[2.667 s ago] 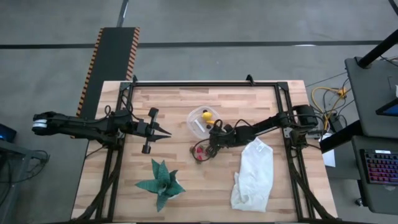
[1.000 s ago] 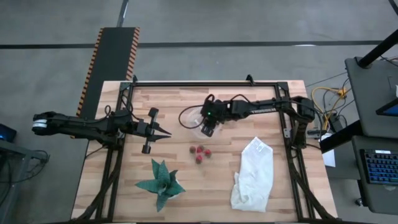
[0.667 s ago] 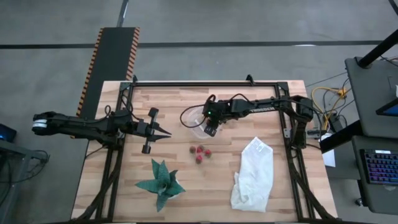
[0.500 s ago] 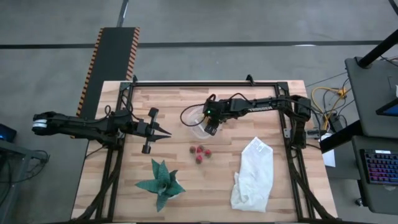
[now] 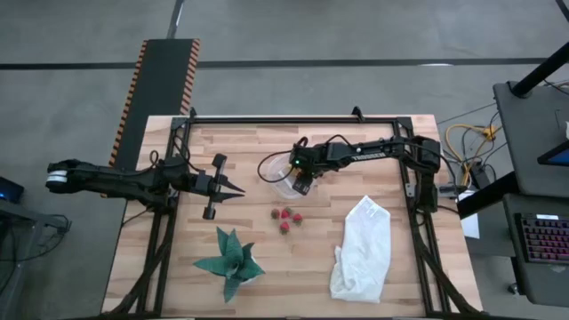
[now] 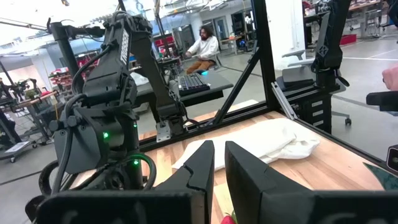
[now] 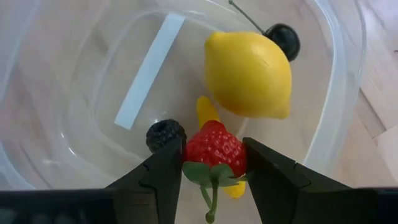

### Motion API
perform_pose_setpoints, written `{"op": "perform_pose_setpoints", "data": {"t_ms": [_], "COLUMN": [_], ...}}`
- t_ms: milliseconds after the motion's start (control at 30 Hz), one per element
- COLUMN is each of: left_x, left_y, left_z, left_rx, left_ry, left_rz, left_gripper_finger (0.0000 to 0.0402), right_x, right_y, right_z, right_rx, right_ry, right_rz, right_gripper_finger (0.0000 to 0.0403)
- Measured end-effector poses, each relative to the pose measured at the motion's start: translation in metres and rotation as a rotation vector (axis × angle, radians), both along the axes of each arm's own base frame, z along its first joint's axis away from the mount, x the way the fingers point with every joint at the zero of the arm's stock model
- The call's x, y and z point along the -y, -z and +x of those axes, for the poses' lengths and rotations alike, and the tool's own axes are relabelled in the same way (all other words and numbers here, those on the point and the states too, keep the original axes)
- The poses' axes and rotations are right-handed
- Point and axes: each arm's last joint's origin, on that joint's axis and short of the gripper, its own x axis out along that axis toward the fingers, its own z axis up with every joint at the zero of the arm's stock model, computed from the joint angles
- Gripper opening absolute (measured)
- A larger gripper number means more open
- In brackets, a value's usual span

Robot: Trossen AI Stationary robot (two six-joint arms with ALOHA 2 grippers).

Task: Pick and placing Produce into tupperware
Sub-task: Put the strawberry into the bin

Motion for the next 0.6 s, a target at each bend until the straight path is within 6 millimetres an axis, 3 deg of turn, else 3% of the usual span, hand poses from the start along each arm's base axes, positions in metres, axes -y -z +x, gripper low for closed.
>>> {"op": "perform_pose_setpoints", "data": {"t_ms": [300,600], "left_x": [0.0000,0.0000], "left_y": [0.0000,0.0000], "left_z": [0.0000,0.0000], "left_rx": [0.000,0.000], "left_ry": [0.000,0.000], "left_rz": [0.000,0.000], "left_gripper_finger": [0.0025,0.0025], "right_x": [0.0000,-0.0009], "right_y": [-0.0018,-0.0030], "right_z": [-0.0001,0.0003], "right_rx": [0.013,0.020], "right_ry": [0.029,0.030], "right_rz": [0.010,0.012], "right_gripper_finger": [0.0156,0.0203]}}
